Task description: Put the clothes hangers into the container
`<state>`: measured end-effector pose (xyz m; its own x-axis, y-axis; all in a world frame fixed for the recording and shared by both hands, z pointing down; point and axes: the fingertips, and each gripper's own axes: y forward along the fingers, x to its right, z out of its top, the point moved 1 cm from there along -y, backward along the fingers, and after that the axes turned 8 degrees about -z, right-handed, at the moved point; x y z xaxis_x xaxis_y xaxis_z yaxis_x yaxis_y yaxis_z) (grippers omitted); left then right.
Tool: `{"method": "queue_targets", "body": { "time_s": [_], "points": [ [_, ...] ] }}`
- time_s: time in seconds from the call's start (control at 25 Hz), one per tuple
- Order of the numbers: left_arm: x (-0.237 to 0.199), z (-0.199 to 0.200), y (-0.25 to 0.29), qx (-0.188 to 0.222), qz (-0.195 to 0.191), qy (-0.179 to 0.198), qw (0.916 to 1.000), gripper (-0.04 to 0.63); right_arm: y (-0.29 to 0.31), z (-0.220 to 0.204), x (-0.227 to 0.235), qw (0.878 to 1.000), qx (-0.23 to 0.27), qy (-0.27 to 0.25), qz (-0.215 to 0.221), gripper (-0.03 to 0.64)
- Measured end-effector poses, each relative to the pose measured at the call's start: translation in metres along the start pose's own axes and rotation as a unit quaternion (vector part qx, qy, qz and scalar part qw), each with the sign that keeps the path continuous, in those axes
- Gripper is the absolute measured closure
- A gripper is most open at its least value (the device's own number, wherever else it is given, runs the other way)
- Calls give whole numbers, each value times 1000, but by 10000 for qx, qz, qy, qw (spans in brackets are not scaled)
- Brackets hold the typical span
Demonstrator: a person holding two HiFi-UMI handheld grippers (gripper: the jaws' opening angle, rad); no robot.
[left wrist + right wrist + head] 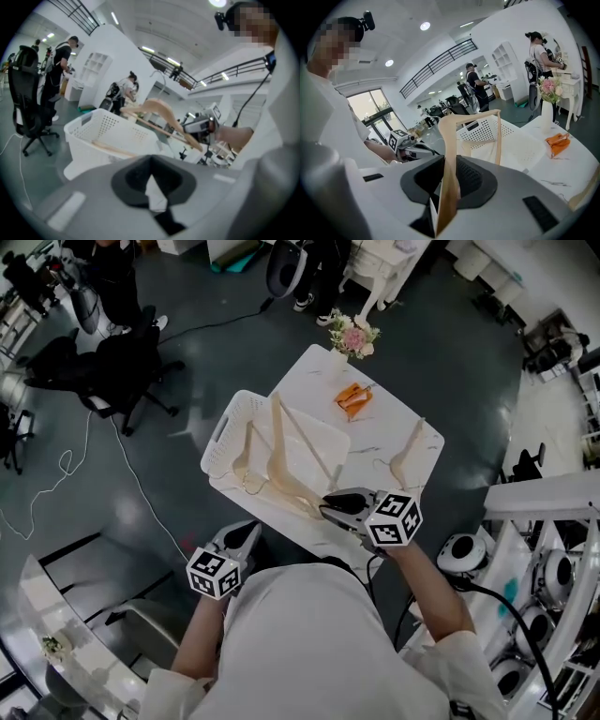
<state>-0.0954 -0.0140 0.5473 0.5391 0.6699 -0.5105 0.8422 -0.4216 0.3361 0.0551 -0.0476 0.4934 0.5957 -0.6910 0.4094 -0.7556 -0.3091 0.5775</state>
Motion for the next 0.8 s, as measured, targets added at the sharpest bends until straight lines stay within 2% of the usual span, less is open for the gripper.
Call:
{"method": "queue_targets", "body": {
  "time_s": [0.24, 0.48, 0.8],
  "points": [
    [-9, -2, -4, 28, 36, -93, 9999, 592, 26, -3, -3, 9993, -299, 11, 240, 543],
    [-18, -5, -10, 35, 88, -166, 9998, 592, 52, -10, -1, 9967, -548, 339, 486, 543],
    [-28, -3, -15, 55, 138, -232, 9996, 592, 94, -16, 19, 9906, -1056, 687, 531, 543]
  ]
}}
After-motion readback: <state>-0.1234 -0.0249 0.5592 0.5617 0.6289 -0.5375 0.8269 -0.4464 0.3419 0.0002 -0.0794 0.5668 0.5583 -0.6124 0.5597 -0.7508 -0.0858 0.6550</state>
